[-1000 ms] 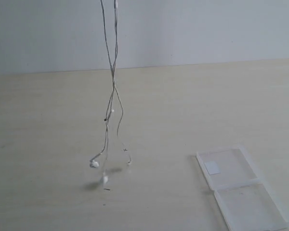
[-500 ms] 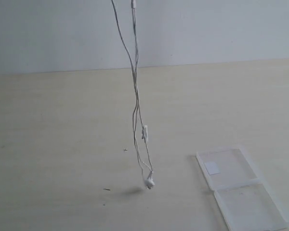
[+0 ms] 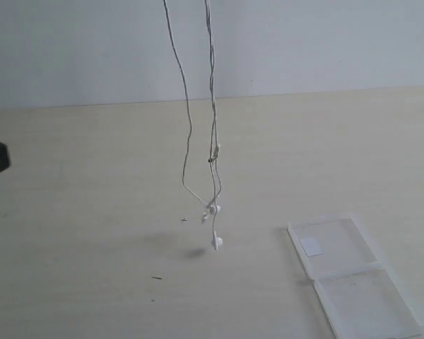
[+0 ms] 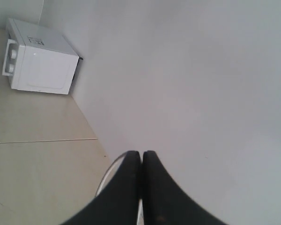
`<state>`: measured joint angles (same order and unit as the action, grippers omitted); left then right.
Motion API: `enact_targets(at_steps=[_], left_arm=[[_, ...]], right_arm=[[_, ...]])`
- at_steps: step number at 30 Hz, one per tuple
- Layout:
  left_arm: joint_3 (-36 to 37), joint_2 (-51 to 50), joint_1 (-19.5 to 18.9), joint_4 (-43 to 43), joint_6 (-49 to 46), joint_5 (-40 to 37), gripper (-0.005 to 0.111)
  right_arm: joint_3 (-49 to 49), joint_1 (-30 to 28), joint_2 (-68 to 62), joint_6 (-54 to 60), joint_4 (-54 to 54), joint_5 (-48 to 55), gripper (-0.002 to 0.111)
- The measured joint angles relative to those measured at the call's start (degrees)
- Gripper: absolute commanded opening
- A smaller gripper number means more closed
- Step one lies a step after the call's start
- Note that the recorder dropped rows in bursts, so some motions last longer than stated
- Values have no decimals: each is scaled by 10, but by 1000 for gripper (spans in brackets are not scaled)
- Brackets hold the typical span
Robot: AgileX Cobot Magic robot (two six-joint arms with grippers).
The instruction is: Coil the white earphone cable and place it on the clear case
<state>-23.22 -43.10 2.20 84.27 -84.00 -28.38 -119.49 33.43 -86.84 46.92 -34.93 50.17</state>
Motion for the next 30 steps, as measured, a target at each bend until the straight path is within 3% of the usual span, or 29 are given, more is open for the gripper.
enact_targets(at_steps=[4,7,14,18,21,30], left_arm=[[-20,-109,1,121,-244,-149,0],[-31,-185,1,141,-304,-204,1],[-51,-297,1,145,-325,-223,29],[-66,-305,1,147,-326,-219,53],[-74,-305,1,147,-318,-217,64],[-76,-308,1,149,-303,-220,65]], right_arm=[[0,0,0,-13,0,0,0],[0,0,0,-27,7,0,0],[0,0,0,-44,25,14,0],[0,0,0,-47,27,18,0],[0,0,0,-57,27,22,0],[0,0,0,-86,27,24,0]])
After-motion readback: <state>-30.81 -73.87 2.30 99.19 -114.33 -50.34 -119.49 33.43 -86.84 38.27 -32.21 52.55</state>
